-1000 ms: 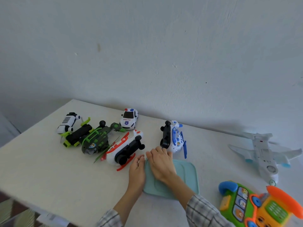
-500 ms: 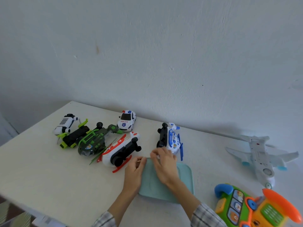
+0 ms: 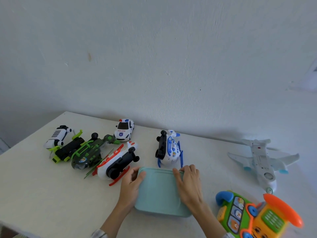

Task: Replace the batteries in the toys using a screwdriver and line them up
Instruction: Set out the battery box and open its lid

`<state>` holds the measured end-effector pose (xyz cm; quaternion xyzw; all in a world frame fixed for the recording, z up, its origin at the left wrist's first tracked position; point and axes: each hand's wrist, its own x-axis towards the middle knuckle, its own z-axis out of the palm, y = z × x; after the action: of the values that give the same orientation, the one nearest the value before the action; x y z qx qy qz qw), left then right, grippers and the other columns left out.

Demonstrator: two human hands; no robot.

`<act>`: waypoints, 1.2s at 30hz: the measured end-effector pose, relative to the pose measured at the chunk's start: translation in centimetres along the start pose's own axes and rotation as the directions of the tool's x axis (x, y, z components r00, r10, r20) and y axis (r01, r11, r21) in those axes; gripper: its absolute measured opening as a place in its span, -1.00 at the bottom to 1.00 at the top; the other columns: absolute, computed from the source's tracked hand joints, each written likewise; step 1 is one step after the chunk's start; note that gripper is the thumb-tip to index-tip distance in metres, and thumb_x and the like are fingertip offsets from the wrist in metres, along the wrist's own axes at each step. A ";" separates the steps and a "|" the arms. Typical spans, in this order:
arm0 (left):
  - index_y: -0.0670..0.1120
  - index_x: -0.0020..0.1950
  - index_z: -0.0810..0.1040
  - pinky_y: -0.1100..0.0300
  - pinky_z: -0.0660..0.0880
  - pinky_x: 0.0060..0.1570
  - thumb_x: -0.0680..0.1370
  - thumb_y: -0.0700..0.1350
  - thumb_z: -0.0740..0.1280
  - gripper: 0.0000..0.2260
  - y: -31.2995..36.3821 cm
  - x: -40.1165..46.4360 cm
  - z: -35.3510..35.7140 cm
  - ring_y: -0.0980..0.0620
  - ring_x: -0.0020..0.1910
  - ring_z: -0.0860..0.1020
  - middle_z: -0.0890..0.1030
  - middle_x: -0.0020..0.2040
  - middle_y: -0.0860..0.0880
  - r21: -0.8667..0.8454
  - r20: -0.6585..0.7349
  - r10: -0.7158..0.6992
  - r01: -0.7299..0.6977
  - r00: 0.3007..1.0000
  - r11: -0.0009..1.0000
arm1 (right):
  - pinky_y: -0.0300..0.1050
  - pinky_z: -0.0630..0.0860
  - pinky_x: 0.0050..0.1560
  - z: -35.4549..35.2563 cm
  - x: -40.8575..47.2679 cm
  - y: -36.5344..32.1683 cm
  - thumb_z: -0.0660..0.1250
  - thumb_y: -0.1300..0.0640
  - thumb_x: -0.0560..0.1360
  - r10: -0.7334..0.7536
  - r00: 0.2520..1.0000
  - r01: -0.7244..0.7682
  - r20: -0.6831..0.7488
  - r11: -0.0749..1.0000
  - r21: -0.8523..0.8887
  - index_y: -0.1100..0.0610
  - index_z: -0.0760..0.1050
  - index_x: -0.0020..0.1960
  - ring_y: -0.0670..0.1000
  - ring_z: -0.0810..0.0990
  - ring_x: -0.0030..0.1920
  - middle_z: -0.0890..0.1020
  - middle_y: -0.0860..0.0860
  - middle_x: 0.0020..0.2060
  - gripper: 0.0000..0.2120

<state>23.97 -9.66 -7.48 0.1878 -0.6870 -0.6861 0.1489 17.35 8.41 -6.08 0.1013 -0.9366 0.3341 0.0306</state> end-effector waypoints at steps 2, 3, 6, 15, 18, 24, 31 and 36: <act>-0.15 0.02 0.57 0.19 0.54 -0.26 0.57 -0.15 0.33 -0.91 0.0 0.2 0.1 0.01 -0.21 0.63 0.67 -0.13 -0.08 -0.010 -0.005 -0.020 0.020 1.000 1.000 | -0.16 0.26 -0.03 -0.1 -0.1 0.0 0.07 -0.18 0.56 -0.058 0.997 0.059 -0.056 0.998 0.004 0.04 0.35 -0.06 -0.04 0.33 -0.06 0.38 -0.05 -0.08 -0.70; -0.16 0.00 0.57 0.23 0.52 -0.28 0.57 -0.15 0.33 -0.91 0.1 0.3 0.2 0.05 -0.24 0.62 0.66 -0.15 -0.07 -0.010 -0.009 -0.023 0.023 1.000 1.000 | -0.17 0.23 -0.06 -0.1 -0.1 -0.1 0.01 -0.24 0.52 -0.081 0.994 0.081 -0.076 0.997 -0.002 0.03 0.35 -0.07 -0.04 0.33 -0.07 0.37 -0.06 -0.10 -0.65; -0.17 -0.03 0.57 0.29 0.48 -0.30 0.59 -0.14 0.29 -0.88 0.1 0.4 0.3 0.08 -0.27 0.59 0.64 -0.19 -0.04 0.003 -0.027 -0.019 0.019 0.999 1.000 | -0.18 0.23 -0.10 -0.3 -0.3 -0.3 -0.06 -0.31 0.46 -0.137 0.978 0.148 -0.154 0.987 0.059 0.03 0.34 -0.11 -0.04 0.34 -0.12 0.36 -0.06 -0.14 -0.56; -0.19 -0.33 0.45 0.18 0.33 -0.33 0.64 -0.05 0.18 -0.62 1.5 0.5 0.0 0.09 -0.42 0.40 0.47 -0.44 0.01 0.034 -0.040 -0.050 0.052 0.998 0.998 | -0.28 0.31 -0.26 -1.0 -0.8 -0.9 0.13 -0.32 0.50 -0.111 0.983 0.131 -0.144 0.981 0.140 0.05 0.33 -0.07 -0.10 0.42 -0.23 0.37 -0.04 -0.10 -0.59; -0.19 -0.22 0.59 0.22 0.39 -0.36 0.62 -0.23 0.23 -0.75 1.3 1.3 -1.4 0.08 -0.41 0.49 0.58 -0.37 -0.09 0.125 0.042 -0.080 0.074 0.996 0.989 | -0.36 0.29 -0.32 -1.2 -0.8 -1.1 0.20 -0.21 0.51 -0.110 0.986 0.126 -0.124 0.983 0.132 0.06 0.33 -0.05 -0.11 0.40 -0.24 0.36 -0.05 -0.09 -0.67; -0.30 -0.14 0.59 -0.04 0.53 -0.25 0.51 -0.34 0.35 -0.94 0.7 1.9 -2.2 -0.20 -0.29 0.59 0.64 -0.27 -0.22 0.235 0.037 0.001 -0.010 0.999 0.972 | -0.34 0.30 -0.33 -1.8 -1.0 -1.7 0.33 -0.33 0.36 -0.127 0.980 0.153 -0.151 0.972 0.179 0.06 0.35 -0.10 -0.13 0.40 -0.27 0.39 -0.05 -0.14 -0.53; -0.06 -0.39 0.47 0.27 0.40 -0.38 0.46 -0.35 0.37 -0.71 0.5 -0.1 -1.7 0.13 -0.43 0.45 0.54 -0.47 0.05 0.351 -0.134 0.186 -0.129 0.973 0.927 | -0.43 0.31 -0.26 -5.1 -2.5 -2.7 0.35 -0.28 0.30 -0.302 0.910 0.386 -0.285 0.867 0.314 -0.04 0.29 -0.23 -0.16 0.39 -0.24 0.37 -0.12 -0.27 -0.63; -0.09 -0.15 0.57 0.41 0.44 -0.28 0.53 -0.28 0.37 -0.89 -0.3 -0.5 -3.1 0.17 -0.27 0.56 0.61 -0.28 0.06 0.433 -0.225 0.284 -0.165 0.932 0.886 | -0.30 0.29 -0.33 -11.9 -2.0 -3.1 0.44 -0.07 0.33 -0.353 0.927 0.374 -0.122 0.889 0.265 0.03 0.37 -0.28 -0.11 0.40 -0.32 0.44 -0.06 -0.33 -0.73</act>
<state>25.85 -12.15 -7.72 0.2288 -0.8034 -0.4717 0.2822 19.86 13.94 4.86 0.2663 -0.8416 0.4566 0.1107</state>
